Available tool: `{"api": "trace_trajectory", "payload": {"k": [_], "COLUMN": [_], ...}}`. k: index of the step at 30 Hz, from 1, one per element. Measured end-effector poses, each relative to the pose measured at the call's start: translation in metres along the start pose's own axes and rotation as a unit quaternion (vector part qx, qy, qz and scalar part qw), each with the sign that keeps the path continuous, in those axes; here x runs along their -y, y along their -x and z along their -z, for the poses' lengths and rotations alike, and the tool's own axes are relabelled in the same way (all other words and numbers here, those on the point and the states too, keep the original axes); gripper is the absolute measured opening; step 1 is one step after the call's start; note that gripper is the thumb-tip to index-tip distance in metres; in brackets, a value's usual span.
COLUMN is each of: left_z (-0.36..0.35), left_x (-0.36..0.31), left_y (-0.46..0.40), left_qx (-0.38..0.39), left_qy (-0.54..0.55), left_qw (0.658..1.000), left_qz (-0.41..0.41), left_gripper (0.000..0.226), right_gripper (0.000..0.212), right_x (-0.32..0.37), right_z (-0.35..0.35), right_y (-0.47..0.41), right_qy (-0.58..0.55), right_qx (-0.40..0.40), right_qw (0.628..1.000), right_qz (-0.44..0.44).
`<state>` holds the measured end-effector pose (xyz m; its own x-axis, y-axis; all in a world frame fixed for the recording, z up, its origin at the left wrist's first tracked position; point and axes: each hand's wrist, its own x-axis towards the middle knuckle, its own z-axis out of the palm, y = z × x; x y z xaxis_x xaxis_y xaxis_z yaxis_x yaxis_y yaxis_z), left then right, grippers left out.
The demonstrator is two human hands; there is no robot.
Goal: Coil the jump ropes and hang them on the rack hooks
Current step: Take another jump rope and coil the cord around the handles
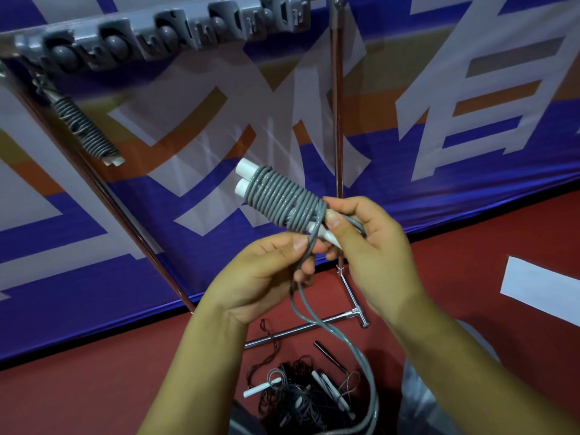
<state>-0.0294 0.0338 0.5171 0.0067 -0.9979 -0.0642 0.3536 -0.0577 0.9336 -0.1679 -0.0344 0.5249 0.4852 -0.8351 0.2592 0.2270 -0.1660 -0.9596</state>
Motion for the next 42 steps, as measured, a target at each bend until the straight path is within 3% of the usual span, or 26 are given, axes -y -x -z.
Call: {"api": "trace_trajectory", "payload": {"k": [4,7,12,16,19,22,27,30,33,37,42], "left_z": [-0.001,-0.004,-0.006,-0.011,-0.017,-0.014,-0.008,-0.011,-0.018,-0.029,-0.039], "left_x": [0.0,0.0,0.006,0.008,0.008,0.007,0.003,0.001,0.003,0.001,-0.002], "left_y": [0.001,0.005,0.01,0.011,0.009,0.006,0.005,0.006,0.007,0.008,0.005], "left_qx": [0.012,-0.05,-0.125,-0.22,-0.253,-0.231,-0.114,-0.136,-0.184,-0.248,-0.274], "left_qy": [0.031,-0.018,-0.099,-0.228,-0.219,-0.167,-0.074,-0.063,-0.109,-0.166,-0.099], "left_qw": [0.999,0.997,0.976,0.931,0.92,0.936,0.964,0.964,0.956,0.933,0.933], "left_qz": [-0.007,-0.048,-0.146,-0.181,-0.204,-0.205,-0.228,-0.22,-0.202,-0.203,-0.213], "left_gripper": [0.028,0.004,0.011,0.007,0.01,0.021,0.049,0.045,0.039,0.029,0.044], "right_gripper": [0.015,0.015,0.013,0.012,0.012,0.01,0.008,0.007,0.008,0.009,0.019], "right_x": [0.0,0.001,0.004,0.003,0.005,0.007,0.012,0.011,0.001,-0.017,-0.019], "right_z": [0.003,0.004,0.001,0.0,-0.001,-0.001,0.003,0.007,0.008,0.008,0.003], "right_y": [0.0,-0.001,0.001,0.002,0.003,0.004,0.004,0.002,0.0,0.0,0.007], "right_qy": [0.013,0.0,-0.02,-0.054,-0.085,-0.132,-0.212,-0.215,-0.159,0.03,0.131], "right_qx": [-0.005,-0.021,-0.017,-0.016,-0.014,-0.001,0.074,0.11,0.104,0.039,0.007], "right_qw": [1.0,1.0,1.0,0.998,0.995,0.989,0.963,0.955,0.971,0.999,0.987], "right_qz": [-0.003,-0.004,0.009,-0.023,-0.042,-0.066,-0.152,-0.173,-0.145,-0.015,0.097]}}
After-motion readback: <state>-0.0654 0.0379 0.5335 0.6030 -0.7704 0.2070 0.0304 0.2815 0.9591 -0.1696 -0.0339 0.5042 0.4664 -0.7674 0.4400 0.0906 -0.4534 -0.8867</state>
